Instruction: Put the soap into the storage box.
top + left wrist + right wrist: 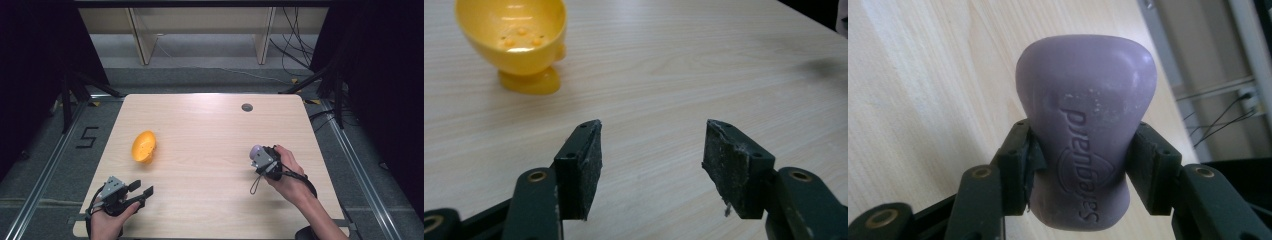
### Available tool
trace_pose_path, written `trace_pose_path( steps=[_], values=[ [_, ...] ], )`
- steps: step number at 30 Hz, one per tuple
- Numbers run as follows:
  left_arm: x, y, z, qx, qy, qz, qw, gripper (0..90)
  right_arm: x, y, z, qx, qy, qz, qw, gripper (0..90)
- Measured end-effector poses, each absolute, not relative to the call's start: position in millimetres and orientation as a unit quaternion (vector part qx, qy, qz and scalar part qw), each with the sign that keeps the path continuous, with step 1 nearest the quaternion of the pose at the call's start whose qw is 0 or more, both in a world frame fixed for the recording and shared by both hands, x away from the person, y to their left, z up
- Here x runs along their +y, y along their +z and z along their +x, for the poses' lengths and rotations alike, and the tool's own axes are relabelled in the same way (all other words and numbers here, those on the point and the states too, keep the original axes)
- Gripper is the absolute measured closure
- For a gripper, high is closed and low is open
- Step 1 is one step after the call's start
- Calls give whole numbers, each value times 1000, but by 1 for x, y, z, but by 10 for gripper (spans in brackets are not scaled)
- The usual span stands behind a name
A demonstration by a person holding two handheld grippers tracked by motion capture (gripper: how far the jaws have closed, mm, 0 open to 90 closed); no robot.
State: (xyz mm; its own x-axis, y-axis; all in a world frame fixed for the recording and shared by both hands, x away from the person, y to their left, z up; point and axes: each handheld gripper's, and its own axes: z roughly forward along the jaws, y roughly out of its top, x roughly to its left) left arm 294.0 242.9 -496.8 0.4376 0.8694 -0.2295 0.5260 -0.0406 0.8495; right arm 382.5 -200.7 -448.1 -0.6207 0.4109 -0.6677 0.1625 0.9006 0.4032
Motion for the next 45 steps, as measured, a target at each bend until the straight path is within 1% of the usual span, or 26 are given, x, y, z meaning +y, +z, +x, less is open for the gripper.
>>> trace_pose_path(
  steps=[1, 4, 5, 11, 16, 17, 18, 20, 24, 25, 26, 27, 32, 34, 35, 36, 37, 39, 40, 41, 42, 44, 45],
  values=[
    [241, -495, 296, 493, 176, 698, 488, 396, -201, -448, 382, 887, 154, 162, 404, 503],
    [233, -485, 299, 478, 170, 701, 502, 392, -194, -446, 370, 880, 157, 142, 426, 503],
    [230, -482, 302, 465, 165, 703, 512, 392, -188, -444, 360, 874, 164, 135, 438, 503],
    [208, -460, 313, 420, 163, 718, 531, 388, -172, -444, 340, 871, 172, 113, 446, 503],
    [180, -443, 320, 379, 146, 733, 546, 388, -156, -442, 324, 867, 162, 49, 469, 503],
    [168, -437, 322, 362, 142, 742, 546, 389, -152, -443, 318, 868, 165, 70, 464, 503],
    [168, -437, 322, 362, 142, 742, 546, 390, -152, -443, 318, 868, 165, 70, 464, 503],
    [156, -432, 326, 345, 136, 749, 548, 392, -146, -442, 314, 867, 160, 40, 470, 503],
    [132, -421, 331, 314, 118, 765, 550, 392, -141, -443, 308, 866, 163, 43, 471, 503],
    [127, -420, 332, 305, 110, 768, 553, 392, -140, -441, 310, 863, 159, 20, 479, 503],
    [121, -418, 333, 302, 107, 772, 549, 393, -139, -438, 311, 860, 150, -5, 488, 503],
    [116, -418, 334, 296, 102, 776, 547, 395, -139, -439, 307, 860, 156, 27, 484, 503],
    [94, -416, 338, 279, 80, 788, 543, 404, -138, -436, 307, 857, 157, 8, 491, 502],
    [86, -414, 340, 270, 71, 791, 544, 412, -135, -436, 302, 857, 160, 32, 488, 503],
    [83, -414, 341, 268, 66, 792, 545, 416, -136, -434, 305, 854, 161, -1, 495, 503],
    [78, -413, 343, 266, 61, 794, 543, 418, -134, -435, 302, 856, 161, 20, 491, 503],
    [73, -413, 346, 265, 56, 794, 544, 430, -132, -434, 304, 847, 174, -4, 503, 503],
    [69, -413, 347, 267, 46, 792, 547, 435, -131, -433, 304, 847, 171, -10, 504, 502],
    [68, -414, 348, 266, 39, 790, 551, 441, -133, -430, 303, 852, 150, -17, 501, 503],
    [65, -414, 348, 267, 37, 790, 551, 449, -135, -427, 305, 848, 132, -43, 512, 503],
    [64, -415, 348, 268, 39, 792, 547, 449, -135, -427, 305, 848, 132, -43, 512, 503],
    [60, -416, 349, 266, 36, 793, 546, 462, -132, -434, 300, 848, 174, 12, 501, 502],
    [59, -416, 349, 265, 39, 795, 544, 462, -132, -434, 300, 848, 174, 12, 501, 502]
  ],
)
